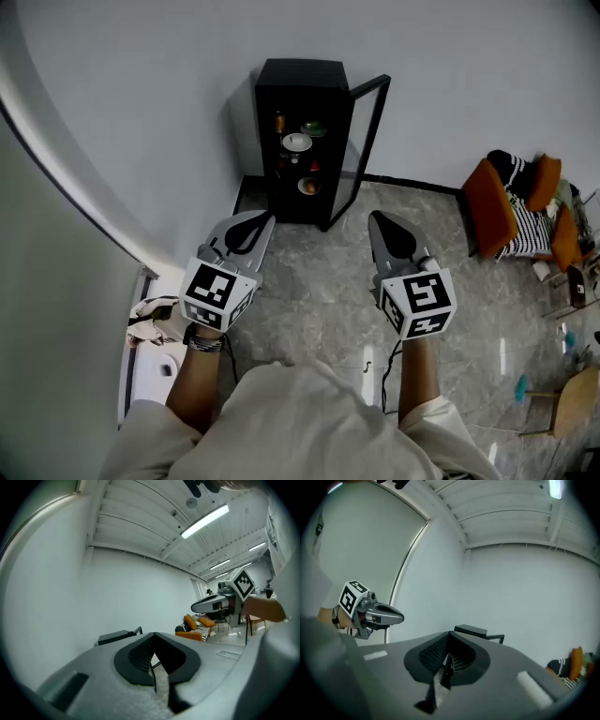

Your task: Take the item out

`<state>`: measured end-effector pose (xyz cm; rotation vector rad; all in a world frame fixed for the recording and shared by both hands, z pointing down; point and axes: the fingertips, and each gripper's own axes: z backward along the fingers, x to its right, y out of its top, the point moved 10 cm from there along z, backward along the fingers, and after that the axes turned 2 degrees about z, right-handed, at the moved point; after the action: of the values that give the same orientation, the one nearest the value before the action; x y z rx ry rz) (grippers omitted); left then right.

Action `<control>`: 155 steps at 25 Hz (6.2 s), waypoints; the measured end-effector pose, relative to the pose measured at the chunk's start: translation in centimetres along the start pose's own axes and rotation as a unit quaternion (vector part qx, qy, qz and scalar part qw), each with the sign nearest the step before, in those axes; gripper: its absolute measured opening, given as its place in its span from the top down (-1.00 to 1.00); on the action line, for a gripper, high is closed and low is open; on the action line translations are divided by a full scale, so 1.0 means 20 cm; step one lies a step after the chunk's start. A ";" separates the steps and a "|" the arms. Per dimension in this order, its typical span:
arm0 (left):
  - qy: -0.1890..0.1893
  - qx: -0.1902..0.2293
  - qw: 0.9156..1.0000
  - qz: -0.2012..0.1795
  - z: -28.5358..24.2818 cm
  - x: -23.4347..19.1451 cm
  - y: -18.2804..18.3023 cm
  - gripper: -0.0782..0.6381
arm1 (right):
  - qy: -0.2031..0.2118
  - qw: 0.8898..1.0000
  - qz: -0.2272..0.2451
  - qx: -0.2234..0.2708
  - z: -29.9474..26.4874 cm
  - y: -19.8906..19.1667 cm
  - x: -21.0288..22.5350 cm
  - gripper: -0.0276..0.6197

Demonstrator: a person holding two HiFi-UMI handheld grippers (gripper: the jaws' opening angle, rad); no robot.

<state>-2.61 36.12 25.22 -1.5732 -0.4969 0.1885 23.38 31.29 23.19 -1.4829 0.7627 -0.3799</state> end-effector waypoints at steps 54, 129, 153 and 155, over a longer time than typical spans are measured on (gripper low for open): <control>0.014 -0.028 0.998 0.045 -0.84 -0.45 -0.22 0.77 | 0.051 0.998 -0.015 0.015 -0.86 -0.22 0.59 0.90; 0.072 -0.072 0.664 0.741 -2.99 -1.89 -2.51 0.34 | 0.081 0.980 -0.062 -0.170 -3.16 -1.08 1.09 0.90; 0.086 0.004 0.593 0.801 -3.29 -1.89 -2.74 0.46 | 0.085 0.975 -0.054 -0.196 -3.14 -1.24 1.15 0.90; 0.081 0.016 0.585 0.807 -3.30 -1.89 -2.73 0.57 | 0.082 0.974 -0.060 -0.203 -3.14 -1.25 1.16 0.90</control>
<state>-19.59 -40.14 76.98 -1.5067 1.2668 1.3953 3.97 -32.97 47.44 -1.9059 0.9222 -0.4606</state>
